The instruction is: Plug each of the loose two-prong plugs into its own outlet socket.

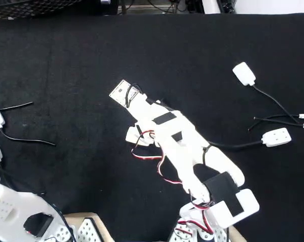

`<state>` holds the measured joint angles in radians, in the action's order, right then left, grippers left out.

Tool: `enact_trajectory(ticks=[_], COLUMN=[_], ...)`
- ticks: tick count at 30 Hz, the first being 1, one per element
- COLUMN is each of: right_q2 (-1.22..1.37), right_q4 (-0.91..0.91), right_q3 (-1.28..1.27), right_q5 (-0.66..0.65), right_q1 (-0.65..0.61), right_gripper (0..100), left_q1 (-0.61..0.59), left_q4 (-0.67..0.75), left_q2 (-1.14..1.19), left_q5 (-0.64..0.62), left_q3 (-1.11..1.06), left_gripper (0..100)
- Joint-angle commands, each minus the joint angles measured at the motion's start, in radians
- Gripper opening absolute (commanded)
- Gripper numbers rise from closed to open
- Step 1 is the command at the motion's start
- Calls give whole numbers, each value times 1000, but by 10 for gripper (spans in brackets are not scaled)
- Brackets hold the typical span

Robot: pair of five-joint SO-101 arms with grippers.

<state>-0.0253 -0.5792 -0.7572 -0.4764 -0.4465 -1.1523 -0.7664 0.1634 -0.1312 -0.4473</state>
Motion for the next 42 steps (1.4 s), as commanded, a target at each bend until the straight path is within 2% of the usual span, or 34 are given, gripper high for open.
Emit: enact_trajectory(ticks=[1,27,34,42], right_q2=[7,7,7,7], right_q4=[-14,-14,-14,-14], right_q3=[8,7,7,7], right_q5=[-2,-2,-2,-2], right_q1=[-21,-21,-21,-21], right_gripper=[449,449,449,449], left_q1=[-21,-7,-15,-19], left_q4=[5,5,41,37], left_q2=[-37,-23,121,173], left_q5=[11,9,11,12], left_q3=[-25,56,113,174], left_gripper=[275,274,273,79])
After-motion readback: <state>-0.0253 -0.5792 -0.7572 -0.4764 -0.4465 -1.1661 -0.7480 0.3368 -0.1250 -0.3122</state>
